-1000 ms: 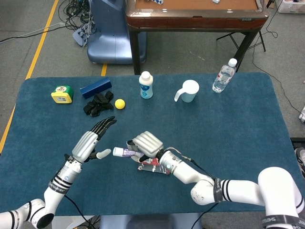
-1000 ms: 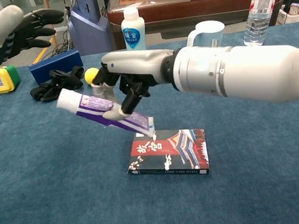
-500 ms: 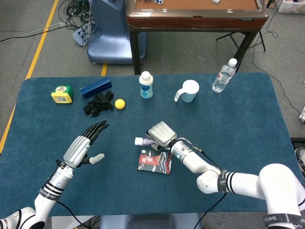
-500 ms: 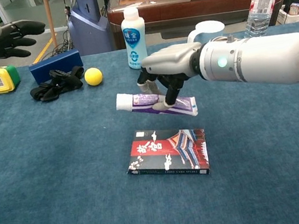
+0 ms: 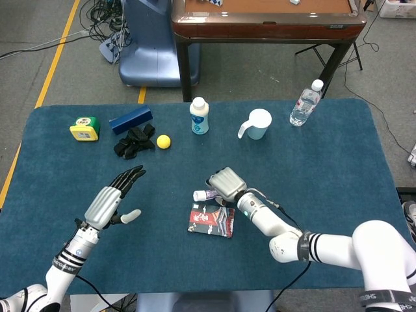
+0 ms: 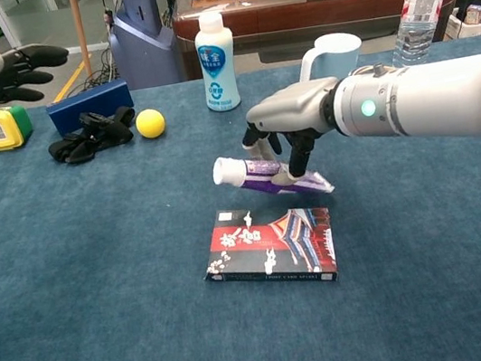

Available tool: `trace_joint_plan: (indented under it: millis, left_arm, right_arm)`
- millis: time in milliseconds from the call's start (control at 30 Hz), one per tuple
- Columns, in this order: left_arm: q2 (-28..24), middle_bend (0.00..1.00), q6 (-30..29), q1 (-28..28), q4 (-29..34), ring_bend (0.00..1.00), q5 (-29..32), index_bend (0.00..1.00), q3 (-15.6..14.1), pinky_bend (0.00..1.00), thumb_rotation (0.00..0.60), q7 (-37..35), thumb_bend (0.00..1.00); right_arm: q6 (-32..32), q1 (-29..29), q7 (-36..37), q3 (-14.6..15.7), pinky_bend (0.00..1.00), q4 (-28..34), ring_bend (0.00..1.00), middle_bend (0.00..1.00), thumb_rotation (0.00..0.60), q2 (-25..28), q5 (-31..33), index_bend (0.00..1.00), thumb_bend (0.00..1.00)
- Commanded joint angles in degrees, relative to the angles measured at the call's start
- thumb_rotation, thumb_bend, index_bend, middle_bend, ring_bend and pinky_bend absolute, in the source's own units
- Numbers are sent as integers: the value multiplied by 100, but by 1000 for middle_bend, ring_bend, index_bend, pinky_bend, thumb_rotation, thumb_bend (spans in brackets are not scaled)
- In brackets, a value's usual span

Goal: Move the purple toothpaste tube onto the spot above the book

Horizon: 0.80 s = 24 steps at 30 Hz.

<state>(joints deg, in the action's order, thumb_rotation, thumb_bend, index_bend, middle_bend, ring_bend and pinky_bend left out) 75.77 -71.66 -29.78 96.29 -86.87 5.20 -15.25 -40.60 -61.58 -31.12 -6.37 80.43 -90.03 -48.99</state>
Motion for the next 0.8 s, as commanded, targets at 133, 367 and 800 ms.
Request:
trace_joint_plan:
  millis: [133,367,800]
  left_arm:
    - [22,0,47,7,-83,0,7,0,-6,45,0,-31,0]
    - [-165,0,-25,118,-132,0,78,0,-2,45,0,96,0]
    - [-651,0,-274,698,-225,0,1023,0,0,45,582,1265,19]
  right_arm:
    - [-214,99,75,44,311,387,192,249,600,295,-99,148,125]
    - [-986,624,503,24,311,1158,197,261,600,1050,-676,142,126]
    - [-3000,2372,747,583,342,2212,309,386,600,2518,-1379,307,270]
